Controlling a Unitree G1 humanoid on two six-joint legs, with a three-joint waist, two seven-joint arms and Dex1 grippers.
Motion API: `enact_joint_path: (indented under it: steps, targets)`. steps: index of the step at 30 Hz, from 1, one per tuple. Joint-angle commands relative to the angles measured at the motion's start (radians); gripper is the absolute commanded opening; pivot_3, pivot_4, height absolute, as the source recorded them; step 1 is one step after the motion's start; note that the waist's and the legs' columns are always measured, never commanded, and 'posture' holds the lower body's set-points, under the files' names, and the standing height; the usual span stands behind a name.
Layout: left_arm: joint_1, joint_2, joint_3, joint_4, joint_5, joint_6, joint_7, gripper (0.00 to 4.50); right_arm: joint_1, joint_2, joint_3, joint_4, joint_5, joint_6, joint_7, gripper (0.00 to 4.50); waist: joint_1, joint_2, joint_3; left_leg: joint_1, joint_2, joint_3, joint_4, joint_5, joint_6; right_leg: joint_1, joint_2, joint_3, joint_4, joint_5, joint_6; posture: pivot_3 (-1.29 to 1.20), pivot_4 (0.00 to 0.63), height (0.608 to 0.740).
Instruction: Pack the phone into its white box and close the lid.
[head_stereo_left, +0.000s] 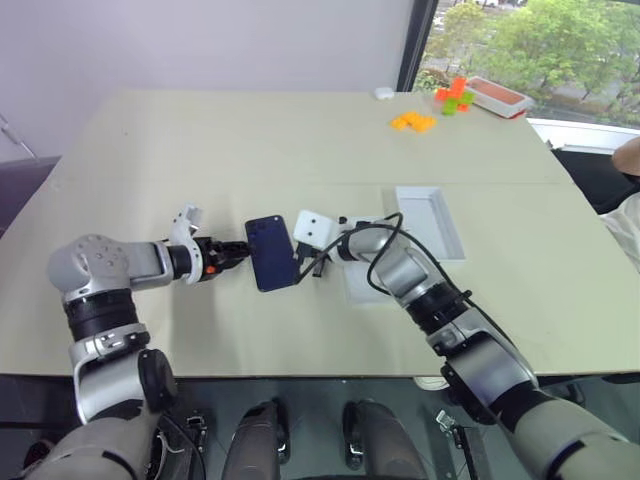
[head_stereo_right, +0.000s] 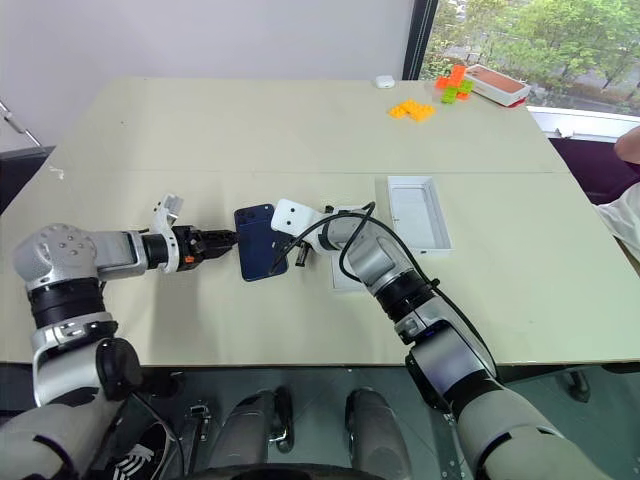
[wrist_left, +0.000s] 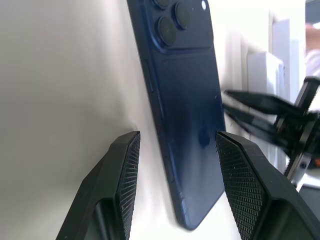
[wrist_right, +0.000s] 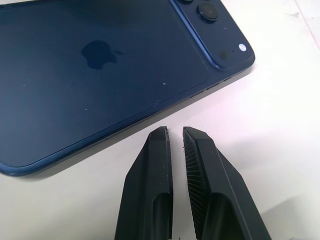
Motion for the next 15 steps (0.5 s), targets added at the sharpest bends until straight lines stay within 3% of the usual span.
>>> enact_joint_path:
  steps: [1, 15]
  targets:
    - [0.029, -0.059, -0.009, -0.027, -0.01, 0.012, 0.053, 2.53, 0.029, 0.008, 0.022, -0.07, 0.026, 0.044, 0.061, 0.54, 0.004, 0.0, 0.0, 0.001, 0.0, -0.001, 0.0, 0.0, 0.0, 0.001, 0.0, -0.001, 0.0, 0.0, 0.0, 0.0, 0.15, 0.74]
    - [-0.03, -0.083, 0.051, 0.036, -0.068, 0.012, 0.062, 2.53, 0.061, 0.062, 0.04, -0.121, 0.041, 0.134, 0.068, 0.54, 0.001, 0.0, 0.0, 0.014, 0.0, 0.0, -0.01, 0.0, -0.001, 0.005, -0.002, -0.001, -0.003, -0.001, -0.002, 0.0, 0.15, 0.74]
